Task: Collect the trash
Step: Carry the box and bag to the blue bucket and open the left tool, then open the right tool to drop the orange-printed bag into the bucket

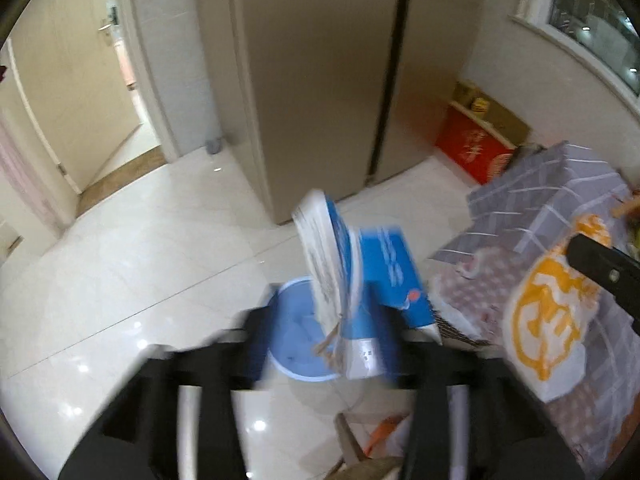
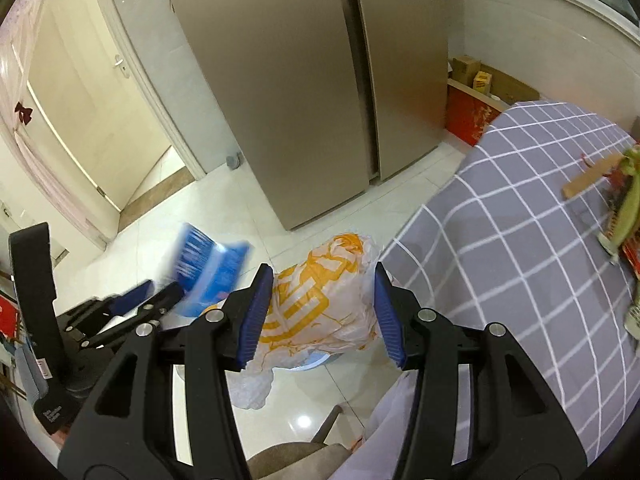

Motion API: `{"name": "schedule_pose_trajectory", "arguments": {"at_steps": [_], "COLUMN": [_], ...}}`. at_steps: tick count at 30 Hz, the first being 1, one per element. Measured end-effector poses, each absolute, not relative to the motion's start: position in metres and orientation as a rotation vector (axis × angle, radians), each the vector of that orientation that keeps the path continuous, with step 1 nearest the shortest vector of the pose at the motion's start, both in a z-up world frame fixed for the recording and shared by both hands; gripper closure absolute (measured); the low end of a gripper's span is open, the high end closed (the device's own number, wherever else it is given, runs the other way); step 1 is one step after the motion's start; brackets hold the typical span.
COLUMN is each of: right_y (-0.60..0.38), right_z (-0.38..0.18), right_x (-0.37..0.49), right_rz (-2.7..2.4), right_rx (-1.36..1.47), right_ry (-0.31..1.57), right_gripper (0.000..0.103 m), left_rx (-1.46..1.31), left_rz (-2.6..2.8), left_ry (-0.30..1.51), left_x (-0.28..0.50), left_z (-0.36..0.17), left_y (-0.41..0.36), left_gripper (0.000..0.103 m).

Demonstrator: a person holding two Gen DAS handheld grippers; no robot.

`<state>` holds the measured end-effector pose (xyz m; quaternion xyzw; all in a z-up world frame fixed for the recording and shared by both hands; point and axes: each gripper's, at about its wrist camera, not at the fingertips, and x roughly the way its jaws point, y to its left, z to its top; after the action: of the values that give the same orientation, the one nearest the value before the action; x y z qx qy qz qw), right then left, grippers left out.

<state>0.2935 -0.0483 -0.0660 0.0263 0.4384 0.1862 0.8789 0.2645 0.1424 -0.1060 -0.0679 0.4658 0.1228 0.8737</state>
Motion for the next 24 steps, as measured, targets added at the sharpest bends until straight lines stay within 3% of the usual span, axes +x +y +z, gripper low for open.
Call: {"name": "schedule_pose_trajectory", "arguments": {"at_steps": [20, 22, 23, 24], "right_y": [0.050, 0.059, 0.062, 0.065], "right_z": [-0.123, -0.119, -0.117, -0.113], "right_x": [0.320, 0.321, 0.321, 0.321], "right_rz": [0.480, 0.500, 0.525, 0.563], "right_rx": [-0.149, -0.154, -0.153, -0.147], "right_ry": [1.058, 1.041, 1.021, 0.995], "right_gripper": [0.053, 0.049, 0.036, 0.011], "left_rx": [-0.248, -0.249, -0.248, -0.246], "left_rz": [0.439, 0.457, 0.461, 0.465], "left_ry": [1.033, 1.022, 1.017, 1.011], "left_x": [0.215, 0.211, 0.211, 0.210], "left_z": [-0.132, -0.128, -0.125, -0.123], "left_y": [0.225, 0.230, 0.231, 0.232], "left_gripper": [0.053, 0.053, 0.053, 0.053]}}
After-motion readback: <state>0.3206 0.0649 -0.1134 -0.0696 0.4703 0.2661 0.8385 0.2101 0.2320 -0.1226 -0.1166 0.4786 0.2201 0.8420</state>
